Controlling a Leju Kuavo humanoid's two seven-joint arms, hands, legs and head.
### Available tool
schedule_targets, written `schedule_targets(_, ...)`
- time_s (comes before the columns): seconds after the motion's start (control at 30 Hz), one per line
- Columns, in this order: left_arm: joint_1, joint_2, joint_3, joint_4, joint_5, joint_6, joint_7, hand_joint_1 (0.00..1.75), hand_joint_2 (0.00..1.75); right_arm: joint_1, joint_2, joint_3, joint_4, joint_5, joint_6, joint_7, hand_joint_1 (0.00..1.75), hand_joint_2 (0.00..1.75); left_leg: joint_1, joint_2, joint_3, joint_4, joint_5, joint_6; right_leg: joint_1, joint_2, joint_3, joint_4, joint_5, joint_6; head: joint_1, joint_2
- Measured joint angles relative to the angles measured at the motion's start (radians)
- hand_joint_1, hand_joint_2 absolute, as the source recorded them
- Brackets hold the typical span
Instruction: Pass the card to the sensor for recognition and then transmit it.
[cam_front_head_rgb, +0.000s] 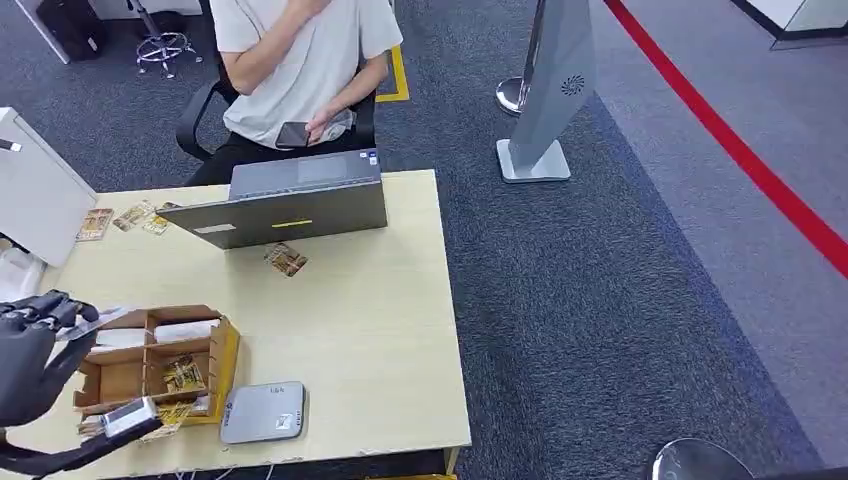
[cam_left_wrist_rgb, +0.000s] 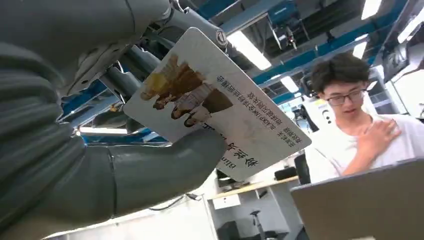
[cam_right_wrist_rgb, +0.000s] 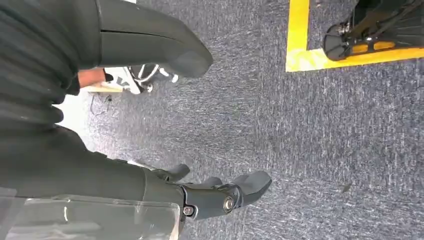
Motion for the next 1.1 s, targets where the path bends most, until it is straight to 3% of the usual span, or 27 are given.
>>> schedule_targets(0.17, 0.068, 0.030, -0.006, -0.002, 0.024, -0.068, 0.008, 1.75, 1.75, 0.001, 0.000, -0.006, 0.004, 0.000, 0.002, 0.001, 0.00, 1.75, 0.000, 0.000, 0.000, 0.000, 0.000, 0.000, 0.000, 0.001, 0.000, 0.000, 0.000, 0.000, 0.000, 0.000)
schedule_targets(0.33, 0.143, 0.063, -0.006, 0.017, 0.034, -0.074, -0.011, 1.75, 1.75, 0.001, 0.000, -0.007, 0.006, 0.000, 0.012, 0.002, 0.00, 1.75, 0.000, 0.000, -0.001, 0.000, 0.000, 0.000, 0.000, 0.000, 0.000, 0.000, 0.000, 0.000, 0.000, 0.000)
schedule_targets(0.57, 0.224, 0.054, -0.010, 0.078, 0.008, -0.029, -0.014, 1.75, 1.75, 0.003, 0.000, -0.008, 0.006, 0.000, 0.017, 0.001, 0.00, 1.75, 0.000, 0.000, -0.001, 0.000, 0.000, 0.000, 0.000, 0.000, 0.000, 0.000, 0.000, 0.000, 0.000, 0.000)
schedule_targets(1.1, 0.251, 0.040, -0.031, 0.121, -0.003, -0.008, -0.004, 1.75, 1.75, 0.003, 0.000, -0.008, 0.006, 0.000, 0.018, -0.002, 0.00, 1.75, 0.000, 0.000, 0.000, 0.000, 0.000, 0.000, 0.000, -0.001, 0.001, 0.000, 0.000, 0.000, 0.000, 0.000)
